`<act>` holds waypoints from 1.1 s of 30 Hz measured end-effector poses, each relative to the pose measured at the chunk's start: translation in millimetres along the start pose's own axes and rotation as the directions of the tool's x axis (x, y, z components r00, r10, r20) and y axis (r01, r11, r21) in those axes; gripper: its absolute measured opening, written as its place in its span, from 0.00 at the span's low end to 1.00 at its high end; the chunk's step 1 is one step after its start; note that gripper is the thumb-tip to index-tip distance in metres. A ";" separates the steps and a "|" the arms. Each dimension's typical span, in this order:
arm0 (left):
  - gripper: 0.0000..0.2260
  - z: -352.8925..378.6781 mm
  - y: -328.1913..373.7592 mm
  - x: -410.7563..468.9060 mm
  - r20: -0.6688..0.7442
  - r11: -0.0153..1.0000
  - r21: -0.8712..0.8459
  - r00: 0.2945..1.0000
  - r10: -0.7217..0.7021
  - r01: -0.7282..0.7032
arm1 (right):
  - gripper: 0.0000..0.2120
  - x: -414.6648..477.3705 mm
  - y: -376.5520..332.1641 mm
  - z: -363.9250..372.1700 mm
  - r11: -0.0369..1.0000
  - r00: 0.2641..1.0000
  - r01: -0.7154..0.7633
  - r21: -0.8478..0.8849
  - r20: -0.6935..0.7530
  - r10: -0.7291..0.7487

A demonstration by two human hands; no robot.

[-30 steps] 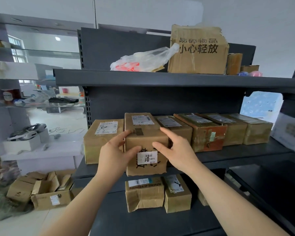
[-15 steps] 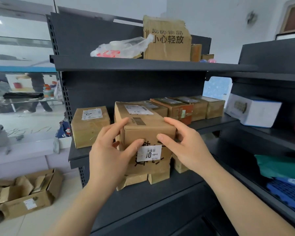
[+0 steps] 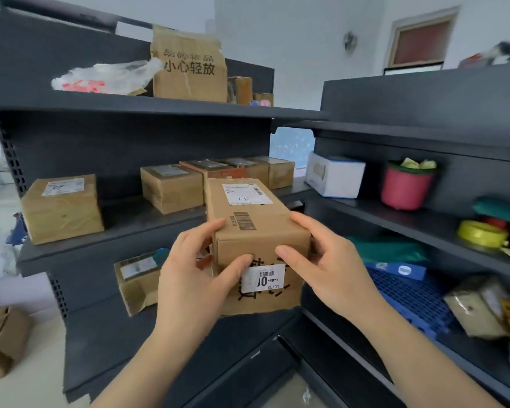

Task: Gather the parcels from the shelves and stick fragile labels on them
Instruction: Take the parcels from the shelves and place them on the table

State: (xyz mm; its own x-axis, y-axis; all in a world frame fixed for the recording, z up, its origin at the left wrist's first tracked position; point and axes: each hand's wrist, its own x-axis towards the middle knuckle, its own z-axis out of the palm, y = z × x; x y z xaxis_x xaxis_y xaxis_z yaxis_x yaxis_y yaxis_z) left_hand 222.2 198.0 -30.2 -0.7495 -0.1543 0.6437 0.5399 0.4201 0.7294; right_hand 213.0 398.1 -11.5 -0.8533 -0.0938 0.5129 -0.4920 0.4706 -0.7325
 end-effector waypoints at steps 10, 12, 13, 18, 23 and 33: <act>0.24 141.7 66.5 -89.1 0.356 0.965 -0.238 0.934 -0.021 0.113 | 0.32 -140.9 49.7 -139.6 0.933 0.945 -0.260 -0.250 -0.266 0.192; 0.24 167.6 80.6 -102.7 0.432 0.952 -0.279 0.902 0.005 0.129 | 0.32 -166.9 53.4 -164.1 0.908 0.917 -0.321 -0.270 -0.329 0.227; 0.24 180.4 87.5 -108.7 0.469 0.948 -0.291 0.883 0.023 0.130 | 0.32 -179.3 54.7 -175.6 0.892 0.901 -0.351 -0.283 -0.361 0.240; 0.24 245.5 123.0 -135.8 0.619 0.924 -0.363 0.773 0.141 0.123 | 0.32 -236.3 59.0 -226.4 0.802 0.791 -0.514 -0.304 -0.530 0.306; 0.23 306.7 157.6 -159.7 0.715 0.878 -0.456 0.648 0.263 0.147 | 0.31 -281.6 61.2 -267.3 0.692 0.656 -0.647 -0.320 -0.697 0.291; 0.23 398.0 229.7 -209.1 0.758 0.733 -0.641 0.340 0.556 0.230 | 0.33 -361.0 48.2 -308.5 0.468 0.322 -0.859 -0.207 -0.929 0.180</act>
State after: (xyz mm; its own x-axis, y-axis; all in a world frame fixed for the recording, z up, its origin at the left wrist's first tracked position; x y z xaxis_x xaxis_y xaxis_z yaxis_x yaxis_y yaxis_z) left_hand 350.5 682.7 -89.5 -0.2451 0.8592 0.4492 0.4687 -0.3005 0.8307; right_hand 550.5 725.3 -93.8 -0.2029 0.8701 0.4492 0.5382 0.4823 -0.6912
